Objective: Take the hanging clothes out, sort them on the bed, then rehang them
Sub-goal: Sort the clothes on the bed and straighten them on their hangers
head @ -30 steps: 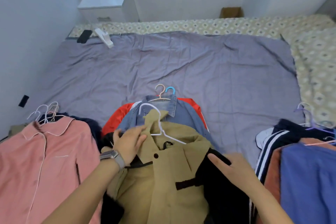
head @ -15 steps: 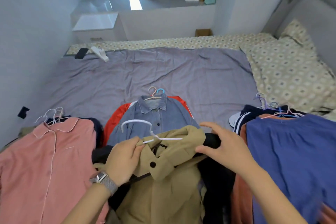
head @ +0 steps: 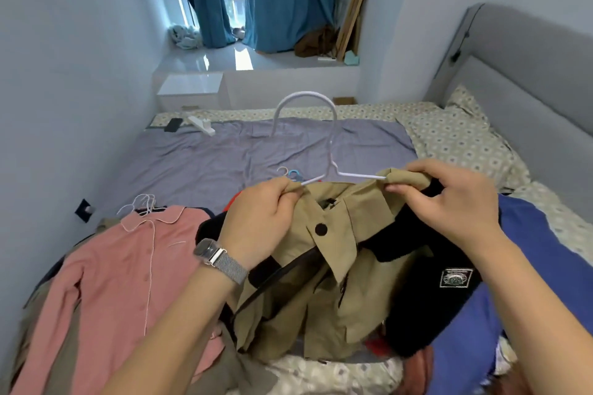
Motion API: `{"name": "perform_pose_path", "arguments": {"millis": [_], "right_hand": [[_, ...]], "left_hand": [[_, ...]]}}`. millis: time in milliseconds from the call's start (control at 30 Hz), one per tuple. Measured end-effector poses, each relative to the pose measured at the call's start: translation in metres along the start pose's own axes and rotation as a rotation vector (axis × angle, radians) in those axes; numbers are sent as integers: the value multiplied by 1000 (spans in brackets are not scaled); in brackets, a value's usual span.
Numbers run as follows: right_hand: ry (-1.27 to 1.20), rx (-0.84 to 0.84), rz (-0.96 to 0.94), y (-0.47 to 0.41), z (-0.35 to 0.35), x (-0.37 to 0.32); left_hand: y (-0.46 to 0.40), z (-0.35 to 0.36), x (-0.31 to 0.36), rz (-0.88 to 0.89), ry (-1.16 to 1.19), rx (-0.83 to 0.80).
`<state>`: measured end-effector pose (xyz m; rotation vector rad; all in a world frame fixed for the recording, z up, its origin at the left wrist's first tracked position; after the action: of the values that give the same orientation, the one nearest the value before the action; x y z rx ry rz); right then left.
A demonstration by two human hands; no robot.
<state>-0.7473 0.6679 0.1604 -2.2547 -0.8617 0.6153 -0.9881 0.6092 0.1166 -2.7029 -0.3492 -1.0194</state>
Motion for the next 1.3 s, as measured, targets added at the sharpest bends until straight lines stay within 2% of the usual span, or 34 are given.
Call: {"name": "perform_pose_path", "arguments": {"millis": [200, 400, 633, 767, 933, 1200, 1300], "right_hand": [[-77, 88, 76, 29, -70, -25], [-123, 149, 51, 57, -125, -62], [-254, 171, -122, 19, -160, -129], [-379, 103, -167, 21, -127, -164], [-557, -38, -140, 48, -61, -200], [-704, -148, -264, 12, 14, -328], [-733, -175, -280, -1, 56, -373]], "left_hand": [[59, -41, 51, 111, 31, 26], [111, -70, 84, 177, 4, 43], [163, -169, 104, 165, -63, 293], [193, -192, 65, 9, -142, 368], [226, -192, -5, -198, -205, 330], [269, -289, -99, -322, -243, 466], [267, -320, -143, -340, -258, 468]]}}
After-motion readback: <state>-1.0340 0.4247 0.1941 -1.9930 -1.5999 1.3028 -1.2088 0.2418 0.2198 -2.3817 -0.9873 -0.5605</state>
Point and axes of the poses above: each hand's wrist, its own y-axis away from the middle knuckle, its own z-axis out of the palm, x = y × z, the point moved 10 cm from there along -y, towards the middle knuckle, and after that the axes turned 15 degrees about -z, right-handed, at the moved point
